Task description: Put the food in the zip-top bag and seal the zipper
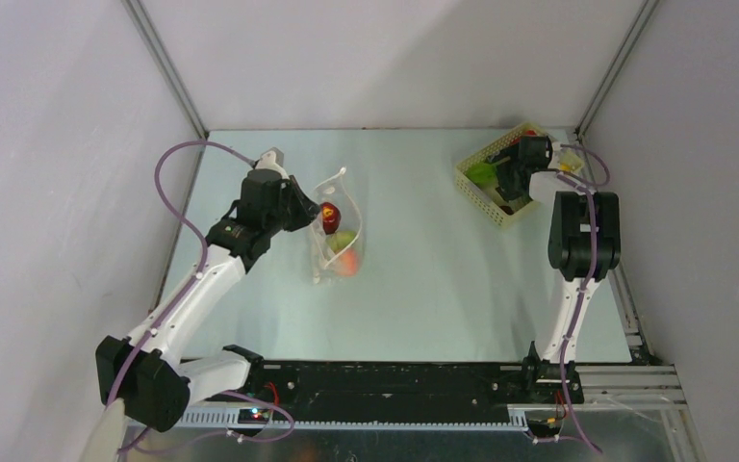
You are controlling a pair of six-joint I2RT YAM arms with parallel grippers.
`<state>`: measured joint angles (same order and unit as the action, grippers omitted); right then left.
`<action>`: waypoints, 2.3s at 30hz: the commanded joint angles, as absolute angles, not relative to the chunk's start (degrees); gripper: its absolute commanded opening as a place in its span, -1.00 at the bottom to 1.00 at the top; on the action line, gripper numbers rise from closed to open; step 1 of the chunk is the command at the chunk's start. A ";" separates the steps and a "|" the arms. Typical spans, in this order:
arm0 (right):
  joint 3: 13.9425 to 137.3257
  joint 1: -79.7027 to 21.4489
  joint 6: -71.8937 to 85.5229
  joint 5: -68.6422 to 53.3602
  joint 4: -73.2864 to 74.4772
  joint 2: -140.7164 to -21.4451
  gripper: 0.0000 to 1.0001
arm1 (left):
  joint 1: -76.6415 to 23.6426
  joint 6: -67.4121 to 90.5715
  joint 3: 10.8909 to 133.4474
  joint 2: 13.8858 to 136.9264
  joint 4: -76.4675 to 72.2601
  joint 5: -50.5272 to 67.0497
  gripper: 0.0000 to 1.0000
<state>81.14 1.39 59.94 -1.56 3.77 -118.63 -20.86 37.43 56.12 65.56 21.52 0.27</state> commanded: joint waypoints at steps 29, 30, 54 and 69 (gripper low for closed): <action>83.28 0.53 60.80 1.70 0.85 -119.12 -0.25 | -20.83 37.47 57.42 63.58 21.96 -0.50 -1.00; 82.86 0.71 60.55 1.85 0.73 -118.45 -0.30 | -20.83 37.68 57.36 63.43 21.97 0.42 -1.00; 63.33 2.38 44.66 7.42 -1.64 -84.19 -0.50 | -29.98 42.57 57.69 61.50 22.33 0.26 -1.00; 54.08 -24.75 33.63 1.82 4.56 -54.47 -0.49 | -30.17 41.65 58.43 61.95 23.79 0.23 -1.00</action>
<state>56.05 -14.85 37.34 4.34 3.03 -58.50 -29.78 41.63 56.14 62.30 23.73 0.25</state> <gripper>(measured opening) 0.413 0.008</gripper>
